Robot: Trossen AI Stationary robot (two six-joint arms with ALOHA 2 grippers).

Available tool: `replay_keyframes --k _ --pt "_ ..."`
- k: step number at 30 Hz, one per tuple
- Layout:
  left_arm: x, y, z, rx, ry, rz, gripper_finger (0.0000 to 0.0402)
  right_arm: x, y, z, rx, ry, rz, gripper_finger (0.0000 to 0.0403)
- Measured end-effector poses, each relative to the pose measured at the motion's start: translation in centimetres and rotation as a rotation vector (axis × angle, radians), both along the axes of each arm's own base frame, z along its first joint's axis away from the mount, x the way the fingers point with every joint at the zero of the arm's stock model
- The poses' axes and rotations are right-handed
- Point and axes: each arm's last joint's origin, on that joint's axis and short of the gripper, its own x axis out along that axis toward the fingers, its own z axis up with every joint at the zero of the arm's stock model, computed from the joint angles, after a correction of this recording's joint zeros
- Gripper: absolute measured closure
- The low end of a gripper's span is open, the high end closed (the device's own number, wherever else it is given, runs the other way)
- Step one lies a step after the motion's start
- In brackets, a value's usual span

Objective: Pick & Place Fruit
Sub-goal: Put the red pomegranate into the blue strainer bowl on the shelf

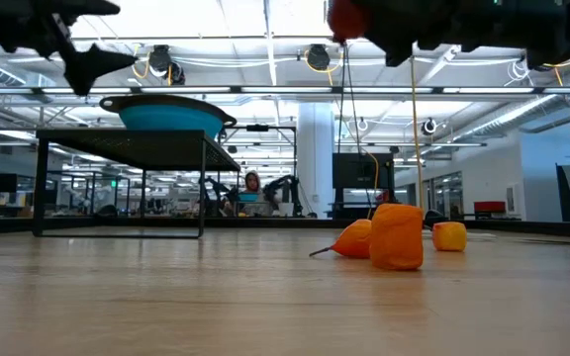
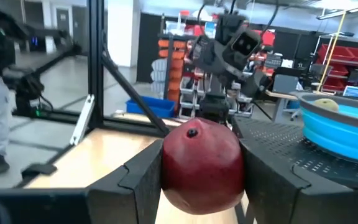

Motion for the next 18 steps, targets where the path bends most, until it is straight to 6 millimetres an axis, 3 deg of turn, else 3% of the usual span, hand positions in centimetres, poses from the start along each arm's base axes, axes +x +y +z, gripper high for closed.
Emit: replay_keyframes --k 10,18 --pt "5.6 -1.4 -1.2 0.067 0.020 -0.098 0.0064 2.2 0.5 -1.1 -0.109 0.043 -0.005 0.0218" --pt "8.8 -2.8 -2.2 0.172 -0.069 -0.151 0.0064 3.4 1.7 -1.7 -0.238 0.054 0.020 0.0218"
